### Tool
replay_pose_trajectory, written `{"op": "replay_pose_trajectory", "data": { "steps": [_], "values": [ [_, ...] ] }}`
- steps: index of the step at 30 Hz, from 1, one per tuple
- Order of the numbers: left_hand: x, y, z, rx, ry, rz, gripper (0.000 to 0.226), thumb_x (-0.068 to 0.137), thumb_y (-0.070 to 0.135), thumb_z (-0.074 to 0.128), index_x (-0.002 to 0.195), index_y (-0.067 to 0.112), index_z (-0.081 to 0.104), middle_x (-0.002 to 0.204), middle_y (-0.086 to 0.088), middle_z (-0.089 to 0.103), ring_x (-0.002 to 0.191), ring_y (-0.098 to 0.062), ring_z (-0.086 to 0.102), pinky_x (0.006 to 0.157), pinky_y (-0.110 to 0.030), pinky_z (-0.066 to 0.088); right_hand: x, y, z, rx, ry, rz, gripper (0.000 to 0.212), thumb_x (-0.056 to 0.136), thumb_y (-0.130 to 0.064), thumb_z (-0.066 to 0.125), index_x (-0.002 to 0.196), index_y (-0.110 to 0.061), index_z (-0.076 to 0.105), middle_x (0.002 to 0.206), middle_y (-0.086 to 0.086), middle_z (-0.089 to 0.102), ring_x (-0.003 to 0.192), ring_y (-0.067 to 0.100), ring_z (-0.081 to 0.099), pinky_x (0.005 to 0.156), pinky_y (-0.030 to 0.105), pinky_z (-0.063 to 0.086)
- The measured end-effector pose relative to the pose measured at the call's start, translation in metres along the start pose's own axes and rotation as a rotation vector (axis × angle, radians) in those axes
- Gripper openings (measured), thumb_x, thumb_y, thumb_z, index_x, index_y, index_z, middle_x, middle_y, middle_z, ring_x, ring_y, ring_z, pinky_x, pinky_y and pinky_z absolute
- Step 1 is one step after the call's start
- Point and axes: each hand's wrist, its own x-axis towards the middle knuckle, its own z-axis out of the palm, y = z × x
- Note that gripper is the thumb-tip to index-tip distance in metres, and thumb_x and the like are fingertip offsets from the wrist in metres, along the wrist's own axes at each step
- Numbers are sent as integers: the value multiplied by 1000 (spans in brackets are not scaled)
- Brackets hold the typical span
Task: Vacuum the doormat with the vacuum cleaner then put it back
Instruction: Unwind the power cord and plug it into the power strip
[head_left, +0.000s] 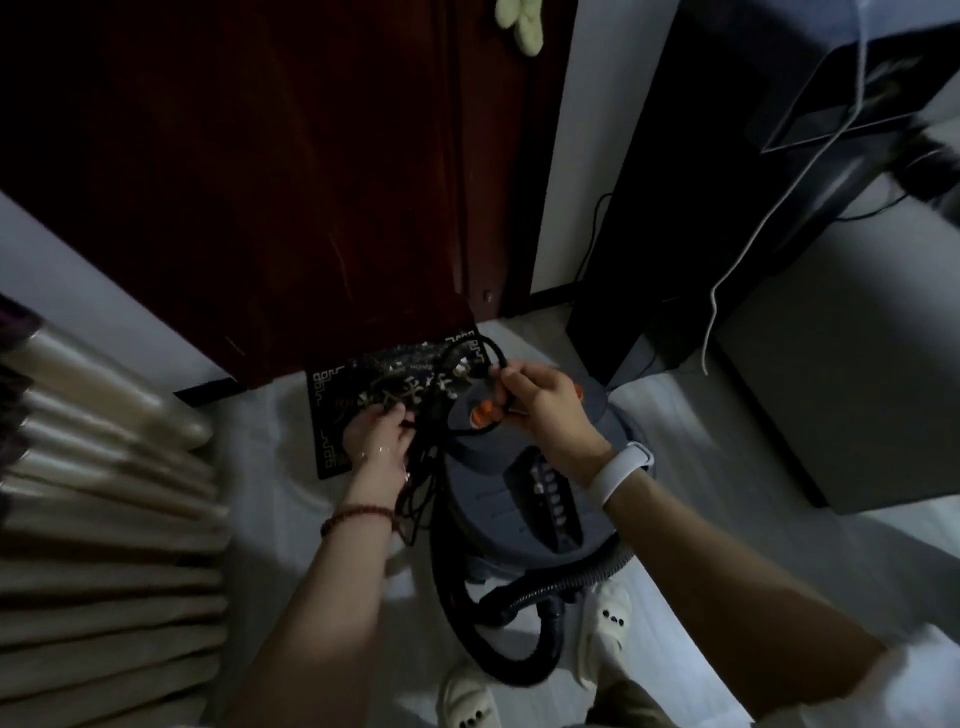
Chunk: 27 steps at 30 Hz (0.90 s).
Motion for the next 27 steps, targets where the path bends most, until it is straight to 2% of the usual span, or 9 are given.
{"op": "replay_pose_trajectory", "data": {
  "steps": [3,5,7,11,15,18,20,24,27],
  "values": [
    [9,25,64,95,54,193,30,90,-4,53,116,8,48,80,-5,57,56,-5,56,48,-16,47,27,-25,-27,100,83,4,18,98,-7,37,84,-6,48,55,5,44,41,11,48,54,29,50],
    [12,31,114,176,4,289,40,92,-1,51,131,2,44,77,-3,56,58,-6,53,52,-13,45,49,-39,-56,88,131,-25,13,99,-10,35,104,-4,45,46,1,39,36,10,40,47,27,45],
    [15,29,168,240,-54,371,42,92,0,51,133,-1,43,93,-6,58,61,-6,51,53,-9,45,71,-51,-96,1,172,-65,26,100,-12,35,122,-2,43,40,-5,38,35,8,38,47,29,43],
    [18,10,274,364,-180,450,42,91,2,54,133,0,45,112,-9,57,63,-6,53,60,-11,47,104,-69,-186,-192,250,-90,35,100,-9,34,132,-1,41,48,0,40,33,2,45,50,28,53],
    [28,-43,327,451,-182,368,38,90,0,55,128,-3,50,105,-12,62,74,-16,63,76,-24,53,122,-61,-262,-329,253,-44,34,99,-9,33,131,0,43,48,-1,42,32,3,48,60,42,54],
    [35,-92,329,453,-126,207,24,90,-4,52,112,-1,60,76,-1,59,60,-10,58,64,-18,48,123,-46,-297,-381,218,9,27,99,-7,33,119,-14,49,50,3,42,32,3,47,48,26,52],
    [39,-122,330,467,-107,128,22,89,-4,53,108,0,62,69,0,56,50,-5,55,52,-14,45,118,-32,-315,-407,191,45,24,98,-5,33,101,-15,54,51,3,42,31,4,46,44,25,46],
    [28,-178,339,555,-162,55,31,87,-8,53,117,-5,58,80,-10,60,45,-4,51,53,-15,46,103,2,-347,-516,266,148,29,98,-11,37,119,-5,57,58,9,48,32,2,48,38,12,39],
    [9,-217,344,587,-233,-11,34,86,-11,52,120,-9,54,86,-15,57,33,0,47,48,-14,44,80,20,-369,-591,365,161,26,97,-11,41,110,-5,63,59,3,51,36,-1,50,37,10,36]
  ]
}}
